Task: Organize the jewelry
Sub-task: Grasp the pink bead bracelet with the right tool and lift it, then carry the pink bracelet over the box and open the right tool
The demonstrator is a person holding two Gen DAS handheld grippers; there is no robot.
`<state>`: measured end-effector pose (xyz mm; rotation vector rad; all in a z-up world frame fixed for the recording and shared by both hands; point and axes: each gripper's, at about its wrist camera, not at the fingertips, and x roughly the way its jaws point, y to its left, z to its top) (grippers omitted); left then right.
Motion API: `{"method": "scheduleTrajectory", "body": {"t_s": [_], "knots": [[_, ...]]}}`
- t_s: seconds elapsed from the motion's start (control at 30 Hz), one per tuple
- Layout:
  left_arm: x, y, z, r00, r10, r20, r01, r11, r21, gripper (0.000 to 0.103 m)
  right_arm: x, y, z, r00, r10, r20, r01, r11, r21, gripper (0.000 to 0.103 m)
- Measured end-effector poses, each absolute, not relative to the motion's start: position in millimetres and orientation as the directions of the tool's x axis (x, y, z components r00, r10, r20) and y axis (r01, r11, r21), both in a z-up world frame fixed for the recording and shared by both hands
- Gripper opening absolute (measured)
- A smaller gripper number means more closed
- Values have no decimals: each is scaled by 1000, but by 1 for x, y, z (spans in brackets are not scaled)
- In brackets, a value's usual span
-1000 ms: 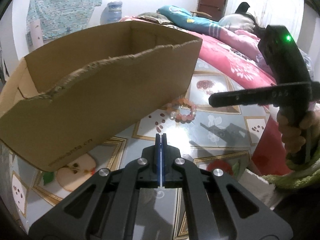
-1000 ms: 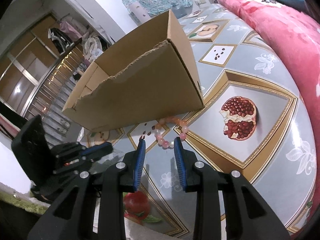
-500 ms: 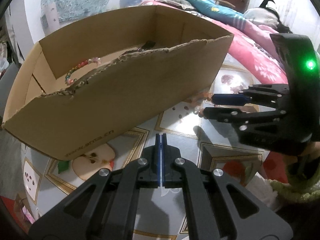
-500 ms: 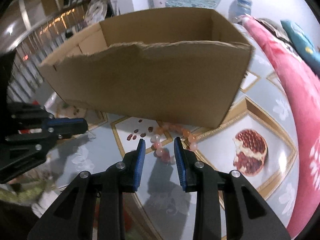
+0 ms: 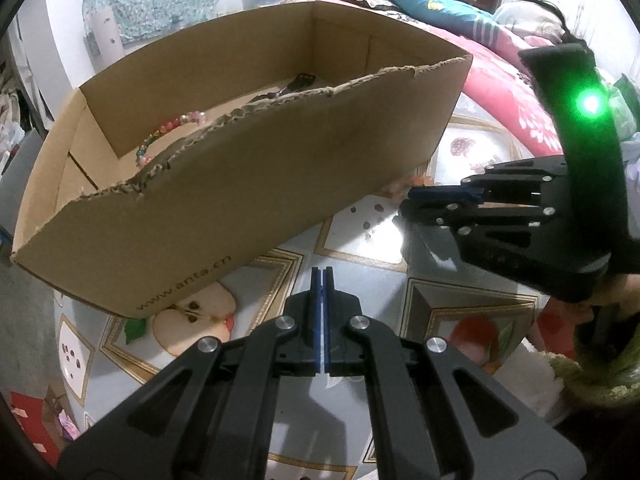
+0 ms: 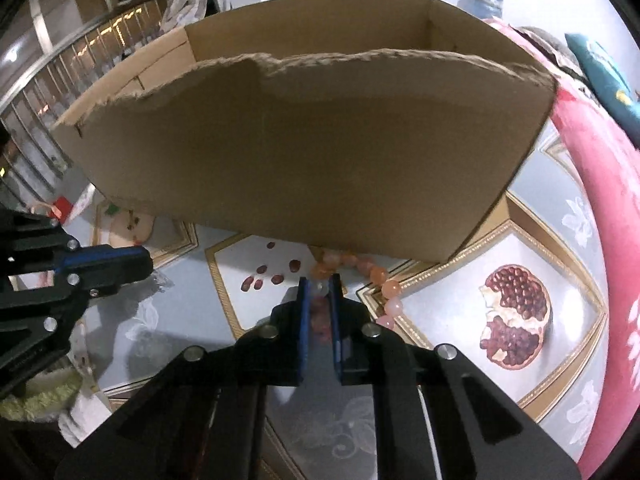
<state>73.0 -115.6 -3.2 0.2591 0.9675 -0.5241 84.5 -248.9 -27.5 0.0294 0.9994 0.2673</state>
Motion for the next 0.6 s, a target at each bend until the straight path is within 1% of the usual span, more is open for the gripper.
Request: {"method": "scheduleTrajectory", "body": {"t_s": [0.27,0.6], "knots": [[69,-116,-1,464,-305,-832,533,846,-13,0,75,-272,-9,541,320,-778,-161,947,278,10],[66,-114,2,471,-305,-828,531,847,-10,0,68,-289,14,583,361,-728,-136,927,350,10]]}}
